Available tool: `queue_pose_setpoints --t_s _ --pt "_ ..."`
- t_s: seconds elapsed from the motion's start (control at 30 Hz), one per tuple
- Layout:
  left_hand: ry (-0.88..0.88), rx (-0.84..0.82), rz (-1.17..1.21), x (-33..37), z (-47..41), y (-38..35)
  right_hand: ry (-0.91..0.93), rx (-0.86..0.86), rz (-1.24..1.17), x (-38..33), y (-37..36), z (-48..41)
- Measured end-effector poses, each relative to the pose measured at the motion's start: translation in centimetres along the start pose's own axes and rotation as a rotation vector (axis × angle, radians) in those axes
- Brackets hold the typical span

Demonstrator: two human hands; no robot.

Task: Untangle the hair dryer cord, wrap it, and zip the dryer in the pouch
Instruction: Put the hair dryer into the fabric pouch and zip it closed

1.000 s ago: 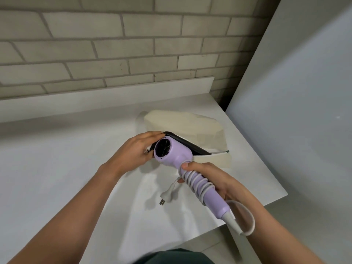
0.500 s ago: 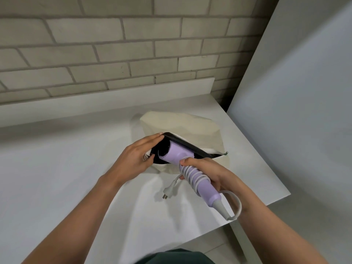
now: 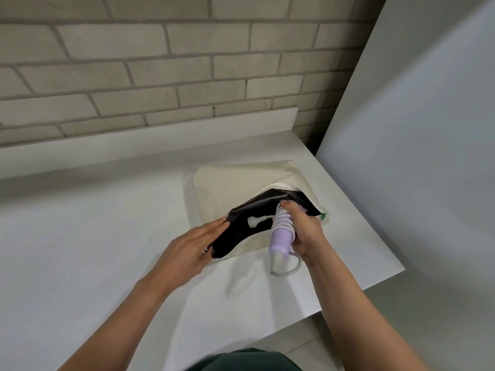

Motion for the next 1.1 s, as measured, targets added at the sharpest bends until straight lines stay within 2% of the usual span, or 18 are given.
queue_pose_setpoints --t_s 0.2,0.37,0.6,0.87,0.97,1.03,1.1 --pt "-0.026 0.050 0.047 1.8 0.1 0.1 0.096 0.168 0.032 0.3 0.2 -0.5" --pt "-0.014 0.058 0.029 1.6 0.0 0.5 0.179 0.226 0.309 0.5 -0.3 -0.9" --pt "-0.006 0.014 0.025 1.2 0.7 -0.6 0.167 0.173 0.526 1.1 -1.7 -1.9" --pt "0.097 0.059 0.111 0.5 0.2 0.1 0.334 0.044 0.647 1.3 -1.9 -0.8" --pt "0.101 0.075 0.099 0.1 0.4 0.0 0.535 -0.045 0.740 2.2 -0.8 1.6" --pt "0.099 0.087 0.097 0.1 0.4 0.0 0.834 -0.158 0.878 2.1 -0.9 4.3" --pt "0.096 0.095 0.096 0.2 0.3 0.2 1.152 -0.320 1.131 3.1 -2.3 6.3"
Point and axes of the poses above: each hand's wrist, its own z-axis away from the middle knuckle, its own y-axis out of the back of the hand, x = y × z, the point moved 9 cm from there along -z, towards the middle knuckle, and after that the axes turned 6 degrees about y, right-handed, at the moved point
